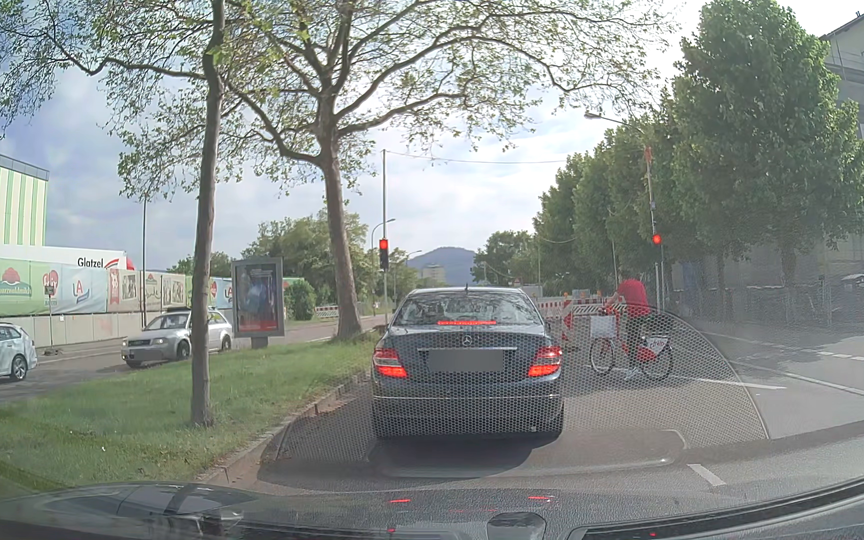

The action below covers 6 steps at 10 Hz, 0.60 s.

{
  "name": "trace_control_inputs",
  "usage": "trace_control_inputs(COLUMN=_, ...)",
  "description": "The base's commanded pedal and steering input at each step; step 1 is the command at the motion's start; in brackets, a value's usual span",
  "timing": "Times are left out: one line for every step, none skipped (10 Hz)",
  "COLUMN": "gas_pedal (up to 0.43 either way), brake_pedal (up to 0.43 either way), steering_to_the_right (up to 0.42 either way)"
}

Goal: Follow the waypoints while adhering to traffic rules and regulations

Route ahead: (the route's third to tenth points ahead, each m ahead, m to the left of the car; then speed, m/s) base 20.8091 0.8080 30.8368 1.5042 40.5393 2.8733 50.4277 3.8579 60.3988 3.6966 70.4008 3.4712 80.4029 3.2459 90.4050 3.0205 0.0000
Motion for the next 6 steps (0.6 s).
trace_control_inputs(gas_pedal=0.0, brake_pedal=0.207, steering_to_the_right=-0.001)
trace_control_inputs(gas_pedal=0.0, brake_pedal=0.207, steering_to_the_right=-0.001)
trace_control_inputs(gas_pedal=0.0, brake_pedal=0.207, steering_to_the_right=-0.001)
trace_control_inputs(gas_pedal=0.0, brake_pedal=0.207, steering_to_the_right=-0.001)
trace_control_inputs(gas_pedal=0.0, brake_pedal=0.207, steering_to_the_right=-0.001)
trace_control_inputs(gas_pedal=0.0, brake_pedal=0.207, steering_to_the_right=-0.001)
